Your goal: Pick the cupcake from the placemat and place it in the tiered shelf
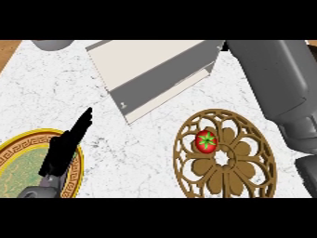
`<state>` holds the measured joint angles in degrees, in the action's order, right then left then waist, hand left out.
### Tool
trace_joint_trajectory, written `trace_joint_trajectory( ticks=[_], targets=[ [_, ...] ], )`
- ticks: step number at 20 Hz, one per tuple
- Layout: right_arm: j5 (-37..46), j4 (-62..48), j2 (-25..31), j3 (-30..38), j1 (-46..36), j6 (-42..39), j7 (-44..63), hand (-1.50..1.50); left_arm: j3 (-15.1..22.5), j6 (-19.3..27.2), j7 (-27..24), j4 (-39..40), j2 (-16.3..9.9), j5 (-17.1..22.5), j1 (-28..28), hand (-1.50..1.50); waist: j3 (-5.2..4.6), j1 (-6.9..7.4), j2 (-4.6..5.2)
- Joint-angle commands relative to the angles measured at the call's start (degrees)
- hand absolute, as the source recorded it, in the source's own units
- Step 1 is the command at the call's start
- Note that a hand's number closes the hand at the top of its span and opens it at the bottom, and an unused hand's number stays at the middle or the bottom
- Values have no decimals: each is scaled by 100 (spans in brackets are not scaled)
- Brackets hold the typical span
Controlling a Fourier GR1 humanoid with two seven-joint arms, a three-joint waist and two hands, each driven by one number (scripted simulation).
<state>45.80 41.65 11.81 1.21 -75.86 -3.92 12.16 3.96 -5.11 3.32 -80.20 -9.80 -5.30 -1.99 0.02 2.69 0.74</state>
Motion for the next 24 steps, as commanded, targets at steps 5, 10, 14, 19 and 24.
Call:
trace_joint_trajectory(
  ticks=[5,10,14,19,24],
  targets=[
    [255,-1764,-531,35,-553,594,-459,150,6,51,-136,361,97,-122,-230,0,-12,50,60],
    [-500,-2147,-698,781,-776,323,-631,150,51,60,30,260,137,-140,-299,0,-8,147,108],
    [-1736,-2251,-959,1941,-468,62,-404,-150,12,-130,-54,74,-14,-23,-63,0,4,220,106],
    [-2445,-2277,-1140,2627,-615,324,-816,-150,96,-6,-141,293,187,-120,-197,0,-4,166,120],
    [-2659,-2126,-841,2973,-599,1061,-1337,-150,-3,-170,31,126,-14,-36,-132,0,-4,103,74]
  ],
)
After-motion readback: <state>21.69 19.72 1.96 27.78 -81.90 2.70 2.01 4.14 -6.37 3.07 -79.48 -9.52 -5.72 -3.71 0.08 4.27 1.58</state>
